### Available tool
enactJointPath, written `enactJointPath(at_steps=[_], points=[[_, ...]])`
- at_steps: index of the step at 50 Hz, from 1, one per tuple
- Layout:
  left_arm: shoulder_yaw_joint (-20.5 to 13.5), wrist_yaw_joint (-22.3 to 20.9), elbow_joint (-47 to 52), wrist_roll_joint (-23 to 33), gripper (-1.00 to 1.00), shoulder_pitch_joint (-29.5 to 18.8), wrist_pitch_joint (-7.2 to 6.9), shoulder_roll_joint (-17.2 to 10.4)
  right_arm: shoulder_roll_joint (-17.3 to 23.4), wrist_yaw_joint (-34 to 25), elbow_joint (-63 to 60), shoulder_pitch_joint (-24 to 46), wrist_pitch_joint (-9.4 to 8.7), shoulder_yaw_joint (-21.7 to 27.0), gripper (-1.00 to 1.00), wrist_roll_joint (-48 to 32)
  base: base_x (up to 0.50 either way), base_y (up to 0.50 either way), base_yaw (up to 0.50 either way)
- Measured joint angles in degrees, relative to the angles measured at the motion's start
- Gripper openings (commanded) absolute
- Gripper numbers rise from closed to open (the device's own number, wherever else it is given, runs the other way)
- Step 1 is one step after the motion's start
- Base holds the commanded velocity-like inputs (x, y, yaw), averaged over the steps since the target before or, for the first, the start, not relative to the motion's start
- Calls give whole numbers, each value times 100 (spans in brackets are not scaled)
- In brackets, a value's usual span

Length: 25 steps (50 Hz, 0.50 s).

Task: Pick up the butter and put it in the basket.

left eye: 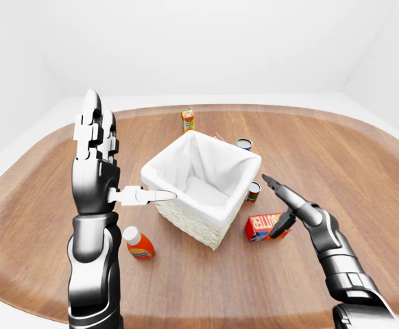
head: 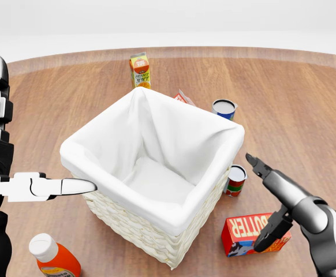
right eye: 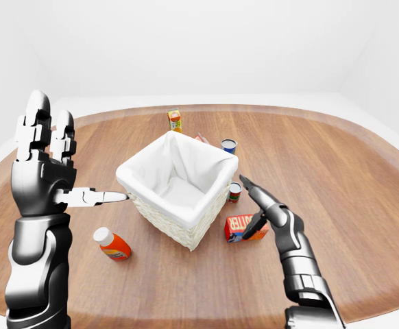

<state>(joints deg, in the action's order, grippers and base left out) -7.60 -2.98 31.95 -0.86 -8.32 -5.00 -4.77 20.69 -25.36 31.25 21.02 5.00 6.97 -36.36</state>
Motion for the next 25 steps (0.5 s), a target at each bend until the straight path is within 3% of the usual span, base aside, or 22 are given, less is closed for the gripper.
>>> enactJointPath(at_steps=[25], points=[[-46,-22,-68,-11,100,-2,0,-29,-66,2323,3250,1304,0,-998,100,-2215,0,0,0]])
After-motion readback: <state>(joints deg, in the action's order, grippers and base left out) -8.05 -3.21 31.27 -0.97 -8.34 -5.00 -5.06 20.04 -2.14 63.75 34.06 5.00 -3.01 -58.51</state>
